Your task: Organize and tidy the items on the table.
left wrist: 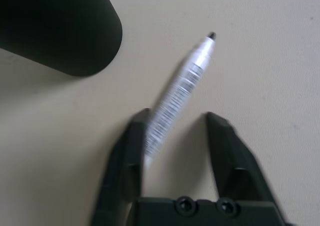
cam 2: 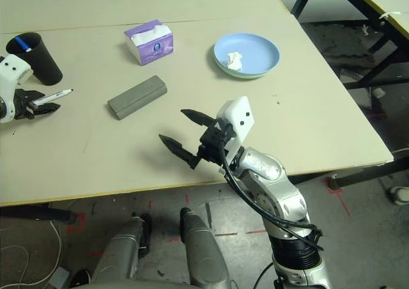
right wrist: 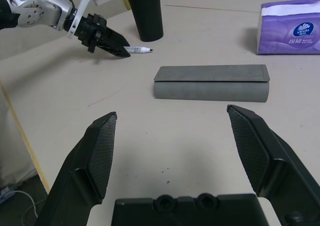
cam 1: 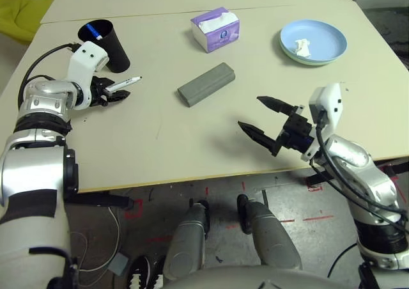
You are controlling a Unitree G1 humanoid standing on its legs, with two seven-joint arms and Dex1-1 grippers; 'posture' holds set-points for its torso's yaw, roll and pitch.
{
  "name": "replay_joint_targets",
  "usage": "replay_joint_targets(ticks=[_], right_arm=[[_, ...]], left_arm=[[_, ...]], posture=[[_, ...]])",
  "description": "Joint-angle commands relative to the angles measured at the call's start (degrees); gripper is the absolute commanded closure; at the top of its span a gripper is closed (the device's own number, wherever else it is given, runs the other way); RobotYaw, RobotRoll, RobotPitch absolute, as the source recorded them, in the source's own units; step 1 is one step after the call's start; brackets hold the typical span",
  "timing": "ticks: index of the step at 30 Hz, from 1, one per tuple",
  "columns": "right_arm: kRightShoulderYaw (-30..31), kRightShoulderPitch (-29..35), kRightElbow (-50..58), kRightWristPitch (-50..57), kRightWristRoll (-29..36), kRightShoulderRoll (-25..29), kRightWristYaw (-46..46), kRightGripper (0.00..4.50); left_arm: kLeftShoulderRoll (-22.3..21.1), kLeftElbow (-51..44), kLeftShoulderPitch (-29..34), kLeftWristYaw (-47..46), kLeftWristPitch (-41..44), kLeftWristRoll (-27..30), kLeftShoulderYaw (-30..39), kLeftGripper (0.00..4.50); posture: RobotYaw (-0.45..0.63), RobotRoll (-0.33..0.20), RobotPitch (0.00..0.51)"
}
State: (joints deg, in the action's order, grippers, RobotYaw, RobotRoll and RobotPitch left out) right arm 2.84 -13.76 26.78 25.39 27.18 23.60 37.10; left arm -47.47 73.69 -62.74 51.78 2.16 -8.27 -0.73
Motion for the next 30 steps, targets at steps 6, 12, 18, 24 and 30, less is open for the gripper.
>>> replay_joint_targets(ticks=[6, 12, 18, 24, 30], right_arm=[[0.2, -1.01, 1.47, 0.78, 1.1, -0.16, -0.44, 0.0], [0.19, -1.01, 1.06, 0.56, 1.2, 0.04, -0.41, 0.0], [-0.09, -0.76, 0.3, 0.37, 1.16, -0.13, -0.72, 0.0], [-1.48, -1.97, -1.93, 0.17, 1.1, -1.27, -2.75, 0.0], [-2.53, -3.78, -4.4, 0.08, -0.21, -2.16, -5.88, 0.0]], left_arm=[[-0.36, 0.86, 0.15, 3.51, 1.37, -0.21, 0.18, 4.21], [-1.14, -0.97, 2.07, 16.62, -2.21, -0.02, -1.46, 4.21], [-1.15, -5.73, 2.84, 29.59, -5.08, 8.01, 3.9, 4.21], [-0.97, -10.85, 3.71, 24.85, -4.17, 17.76, 13.19, 4.21], [-0.82, -17.63, 6.62, 16.04, -5.15, 24.4, 20.57, 4.21]], posture=[[-0.2, 0.0, 0.269], [-0.2, 0.0, 0.271], [-0.18, 0.0, 0.279], [-0.16, 0.0, 0.284], [-0.14, 0.0, 0.283]])
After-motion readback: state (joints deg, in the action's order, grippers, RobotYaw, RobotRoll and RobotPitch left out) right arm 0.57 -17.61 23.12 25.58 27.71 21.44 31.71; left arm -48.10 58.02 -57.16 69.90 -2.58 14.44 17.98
